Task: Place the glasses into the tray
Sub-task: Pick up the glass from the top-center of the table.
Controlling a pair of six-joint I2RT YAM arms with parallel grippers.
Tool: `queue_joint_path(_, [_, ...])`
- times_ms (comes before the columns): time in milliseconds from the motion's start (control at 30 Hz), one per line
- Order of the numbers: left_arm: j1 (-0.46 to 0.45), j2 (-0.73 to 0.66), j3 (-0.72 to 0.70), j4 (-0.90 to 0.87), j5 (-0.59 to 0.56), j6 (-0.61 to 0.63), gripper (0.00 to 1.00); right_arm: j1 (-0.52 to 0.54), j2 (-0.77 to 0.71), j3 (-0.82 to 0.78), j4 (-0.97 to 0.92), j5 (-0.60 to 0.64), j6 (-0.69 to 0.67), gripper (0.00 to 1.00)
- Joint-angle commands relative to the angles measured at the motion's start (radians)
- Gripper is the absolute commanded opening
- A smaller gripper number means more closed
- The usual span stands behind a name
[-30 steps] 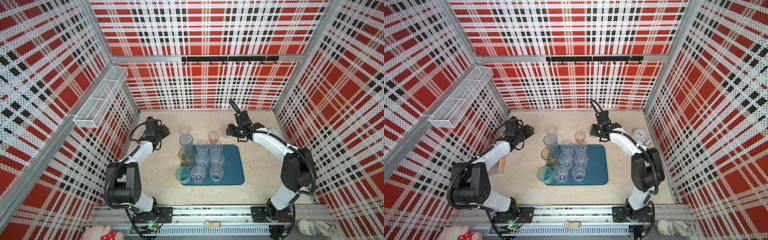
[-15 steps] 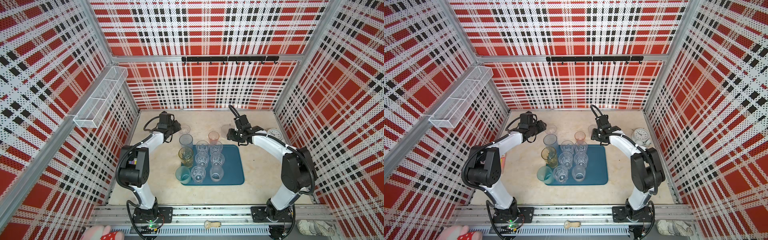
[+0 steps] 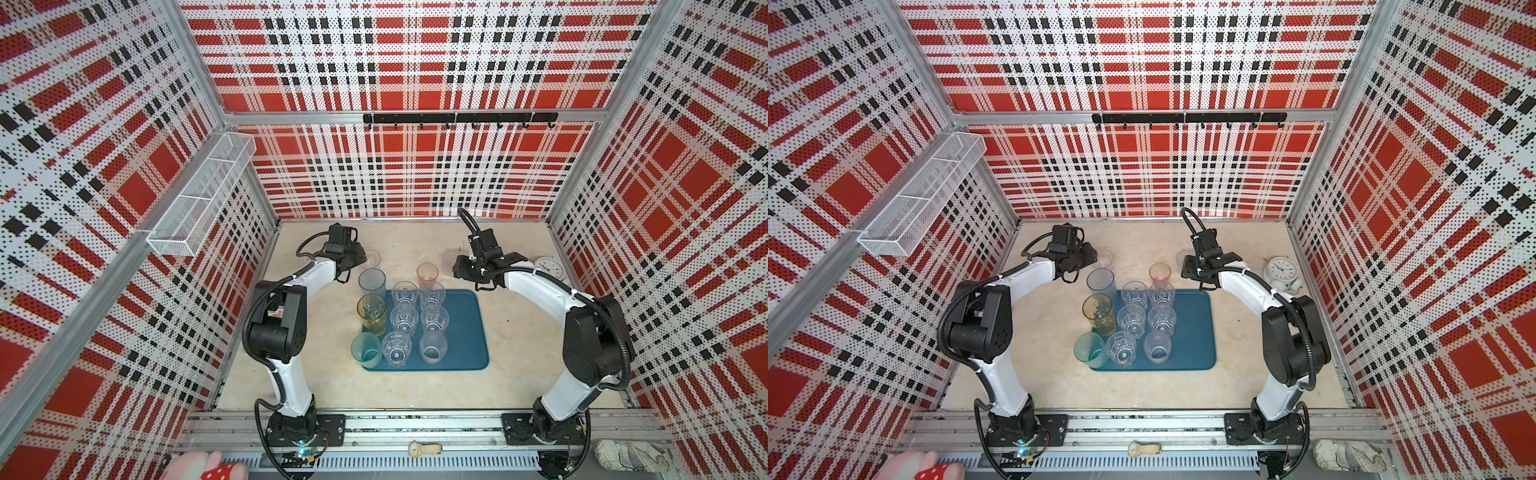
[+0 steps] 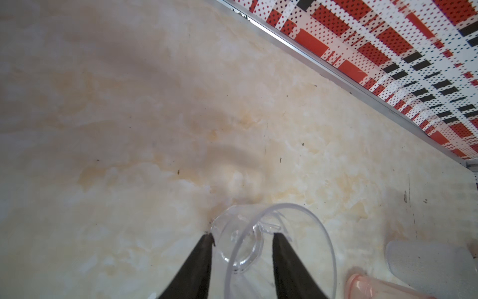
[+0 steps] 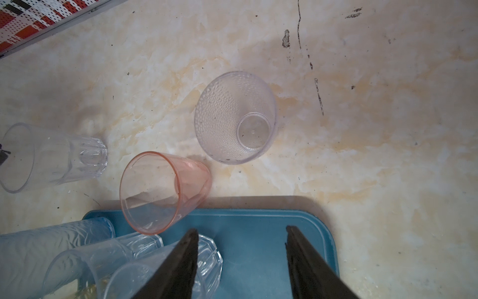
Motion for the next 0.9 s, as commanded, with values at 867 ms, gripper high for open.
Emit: queue_joint_path(867, [-0.016,-0.035,0.080,-0.117,-0.115,0.051,0.00,0.002,-0.053,-0.024,0.023,-0.012,0.009,0.57])
